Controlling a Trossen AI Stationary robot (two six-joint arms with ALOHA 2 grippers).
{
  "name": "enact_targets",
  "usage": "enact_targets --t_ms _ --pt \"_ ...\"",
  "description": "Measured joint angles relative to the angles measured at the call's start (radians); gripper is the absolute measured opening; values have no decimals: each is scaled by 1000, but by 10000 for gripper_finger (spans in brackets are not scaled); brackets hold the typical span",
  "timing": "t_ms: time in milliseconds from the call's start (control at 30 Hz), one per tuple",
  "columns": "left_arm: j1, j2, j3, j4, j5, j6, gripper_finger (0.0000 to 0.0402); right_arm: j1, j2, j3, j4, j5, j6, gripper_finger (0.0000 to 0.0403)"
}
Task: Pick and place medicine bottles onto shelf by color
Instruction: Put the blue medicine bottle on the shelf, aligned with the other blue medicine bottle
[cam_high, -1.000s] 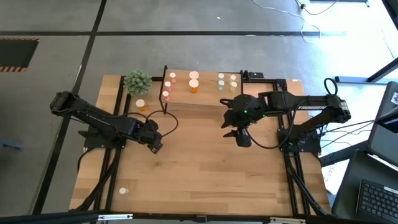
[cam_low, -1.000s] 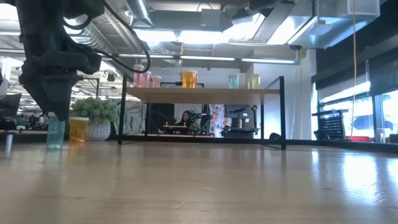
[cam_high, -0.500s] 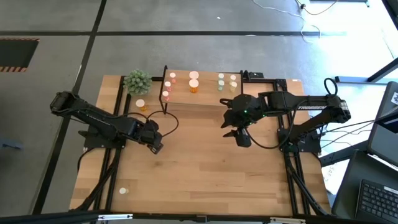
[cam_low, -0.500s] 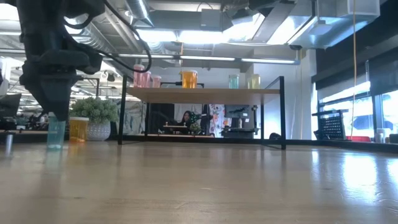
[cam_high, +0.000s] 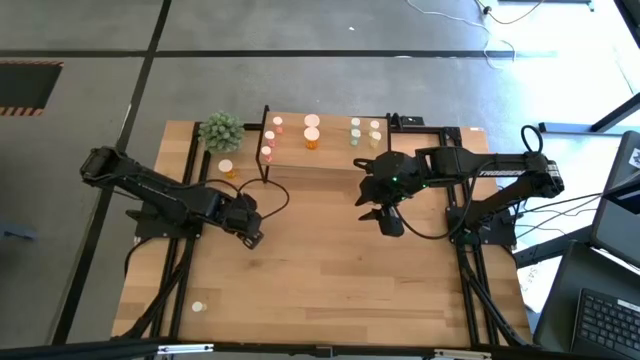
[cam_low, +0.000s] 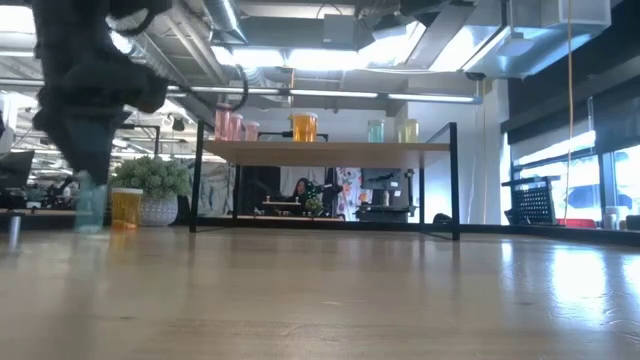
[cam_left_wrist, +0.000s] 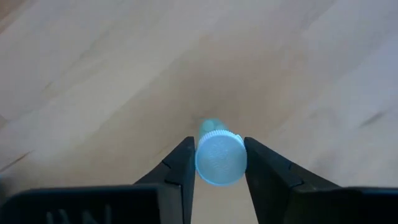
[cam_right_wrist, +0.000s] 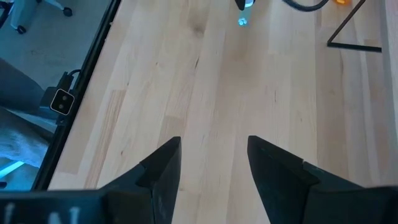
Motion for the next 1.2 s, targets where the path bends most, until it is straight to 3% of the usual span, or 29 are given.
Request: enact_targets --t_ms 500,700,1200 --pt "1 0 301 -4 -25 170 101 0 0 0 0 0 -2 188" --pt "1 0 407 8 -103 271 101 0 0 0 67 0 -47 188" --pt "1 0 465 169 -203 521 101 -4 53 1 394 71 135 188"
